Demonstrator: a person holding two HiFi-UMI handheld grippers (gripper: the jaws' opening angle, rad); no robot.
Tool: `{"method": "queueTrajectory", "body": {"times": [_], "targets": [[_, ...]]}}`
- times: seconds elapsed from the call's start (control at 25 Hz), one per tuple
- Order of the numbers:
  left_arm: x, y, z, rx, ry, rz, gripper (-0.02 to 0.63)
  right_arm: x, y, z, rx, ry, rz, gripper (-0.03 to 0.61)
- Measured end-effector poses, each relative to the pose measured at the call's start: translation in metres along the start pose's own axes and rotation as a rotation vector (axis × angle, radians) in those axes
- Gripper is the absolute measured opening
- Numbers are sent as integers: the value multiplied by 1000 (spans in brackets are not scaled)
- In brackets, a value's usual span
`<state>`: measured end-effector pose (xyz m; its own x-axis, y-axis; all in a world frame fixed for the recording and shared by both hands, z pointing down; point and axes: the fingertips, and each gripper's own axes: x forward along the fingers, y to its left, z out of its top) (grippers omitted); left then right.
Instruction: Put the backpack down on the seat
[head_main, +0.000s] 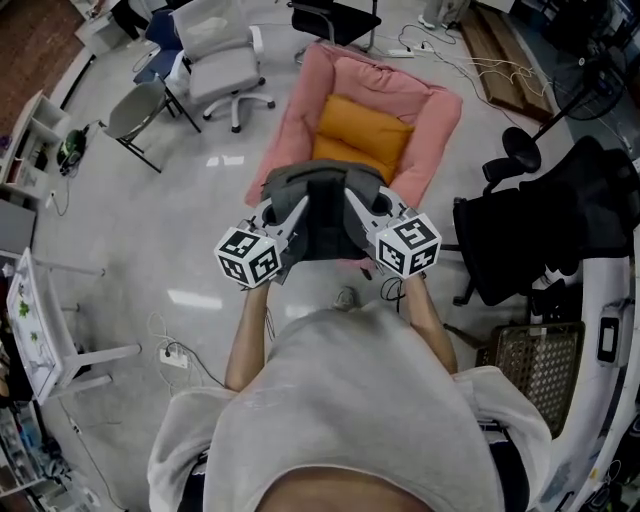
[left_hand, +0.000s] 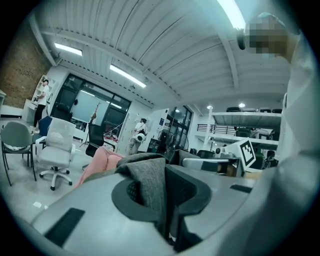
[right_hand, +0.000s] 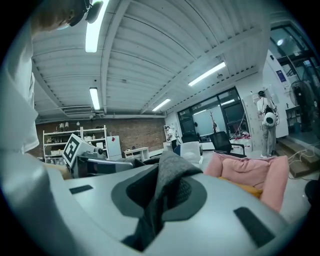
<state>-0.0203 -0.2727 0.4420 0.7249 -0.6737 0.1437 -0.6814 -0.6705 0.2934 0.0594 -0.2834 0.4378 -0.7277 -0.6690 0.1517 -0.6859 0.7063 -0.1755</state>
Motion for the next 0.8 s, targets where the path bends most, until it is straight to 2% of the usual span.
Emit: {"method": "queueTrajectory", "body": {"times": [0.36, 0.8], "targets": [[66, 33, 5, -28, 15, 30, 61, 30, -68, 2, 28, 14, 28, 28], [109, 64, -9, -55, 71, 44, 61, 58, -116, -17, 81, 50, 24, 28]]}}
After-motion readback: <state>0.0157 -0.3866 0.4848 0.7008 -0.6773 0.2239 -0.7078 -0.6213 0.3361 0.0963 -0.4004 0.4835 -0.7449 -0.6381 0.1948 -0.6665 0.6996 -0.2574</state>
